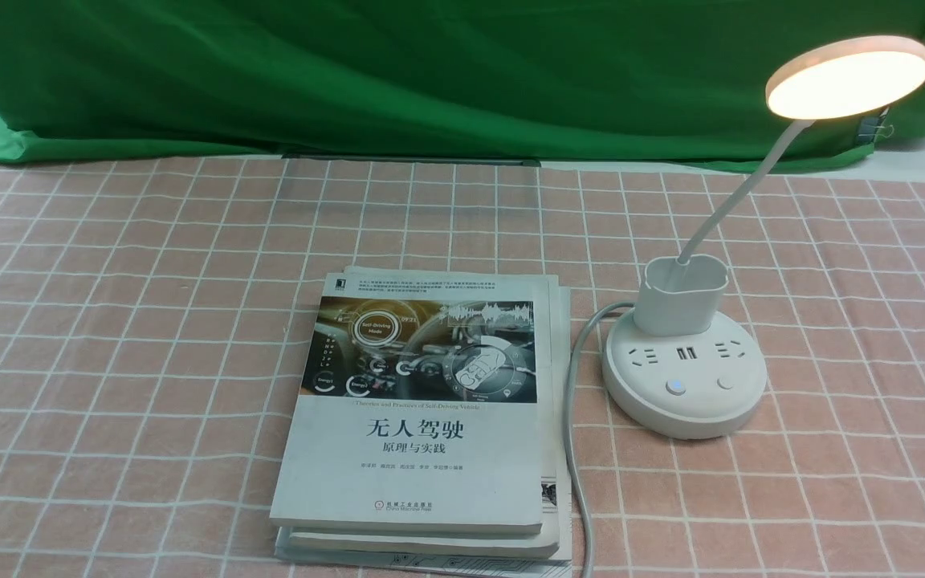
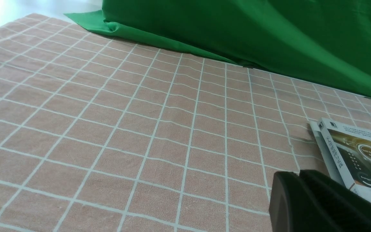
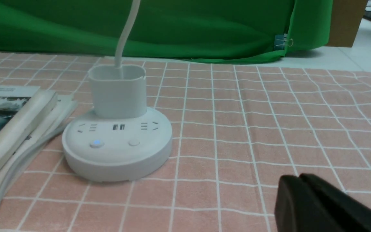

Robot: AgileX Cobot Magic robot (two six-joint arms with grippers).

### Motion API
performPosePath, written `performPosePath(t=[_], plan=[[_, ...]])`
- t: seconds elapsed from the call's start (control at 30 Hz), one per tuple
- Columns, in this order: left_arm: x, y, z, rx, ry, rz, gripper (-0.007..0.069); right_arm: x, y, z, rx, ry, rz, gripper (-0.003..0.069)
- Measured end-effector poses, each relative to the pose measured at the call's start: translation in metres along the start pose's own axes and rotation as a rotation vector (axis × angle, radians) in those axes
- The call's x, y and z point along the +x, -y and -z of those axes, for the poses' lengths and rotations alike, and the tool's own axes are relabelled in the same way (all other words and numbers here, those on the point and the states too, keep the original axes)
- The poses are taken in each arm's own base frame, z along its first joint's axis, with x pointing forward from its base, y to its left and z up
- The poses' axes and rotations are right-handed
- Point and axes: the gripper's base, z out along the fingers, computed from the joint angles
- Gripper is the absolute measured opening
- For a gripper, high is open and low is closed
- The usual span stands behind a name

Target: Turn on the table lamp on the pink coffee tablecloth with your hand.

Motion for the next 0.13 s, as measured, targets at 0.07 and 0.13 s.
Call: performPosePath(t=[0.07, 0.13], plan=[[0.0, 0.0, 0.0, 0.0, 0.0, -0.001, 0.0019, 0.0, 0.0, 0.0, 0.0, 0.0, 0.0, 0.0043], [0.0, 0.0, 0.0, 0.0, 0.0, -0.002, 0.0019, 0.0, 0.0, 0.0, 0.0, 0.0, 0.0, 0.0047]])
